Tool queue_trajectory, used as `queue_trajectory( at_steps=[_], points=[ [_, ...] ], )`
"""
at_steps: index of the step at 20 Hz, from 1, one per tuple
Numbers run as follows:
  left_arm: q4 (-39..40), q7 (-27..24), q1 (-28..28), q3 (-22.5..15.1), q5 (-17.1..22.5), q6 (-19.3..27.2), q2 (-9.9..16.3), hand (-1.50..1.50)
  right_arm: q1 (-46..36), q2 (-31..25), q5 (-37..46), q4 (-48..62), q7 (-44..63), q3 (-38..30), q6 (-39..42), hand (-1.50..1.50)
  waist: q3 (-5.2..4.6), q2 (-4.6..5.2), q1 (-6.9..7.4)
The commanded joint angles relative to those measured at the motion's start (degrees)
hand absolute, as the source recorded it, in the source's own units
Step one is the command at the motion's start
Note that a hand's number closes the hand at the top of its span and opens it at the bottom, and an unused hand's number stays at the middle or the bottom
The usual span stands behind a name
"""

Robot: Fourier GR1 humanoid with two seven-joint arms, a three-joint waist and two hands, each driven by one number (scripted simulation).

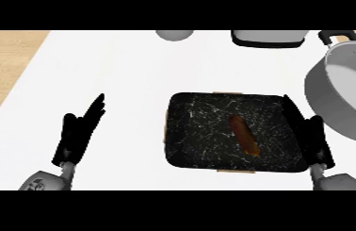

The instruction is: Pick the sweet potato from the tray and place it in the pot

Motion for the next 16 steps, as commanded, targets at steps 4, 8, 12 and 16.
queue_trajectory(
  at_steps=[4,8,12,16],
  points=[
    [-5.27,-3.09,-5.73,6.26,1.16,2.86,-0.20,0.00,-17.13,-5.44,6.46,-2.05,-5.12,5.30,12.19,1.50,-0.40,1.15,3.15],
    [-6.20,-3.54,-8.59,6.75,1.99,3.30,-1.86,0.00,-24.99,-19.21,25.01,-4.23,-10.93,11.91,15.53,1.50,-1.08,0.83,5.18],
    [-7.41,-4.02,-7.55,9.95,3.10,5.26,-2.50,0.00,-28.87,-12.18,21.36,7.09,-29.13,9.78,18.47,-1.50,-0.27,1.95,1.57],
    [-7.29,-2.99,-7.77,13.33,3.96,4.51,-0.58,0.00,-33.92,-12.07,20.44,9.16,-36.77,9.51,26.13,-1.50,-0.38,1.42,-0.66]
  ],
)
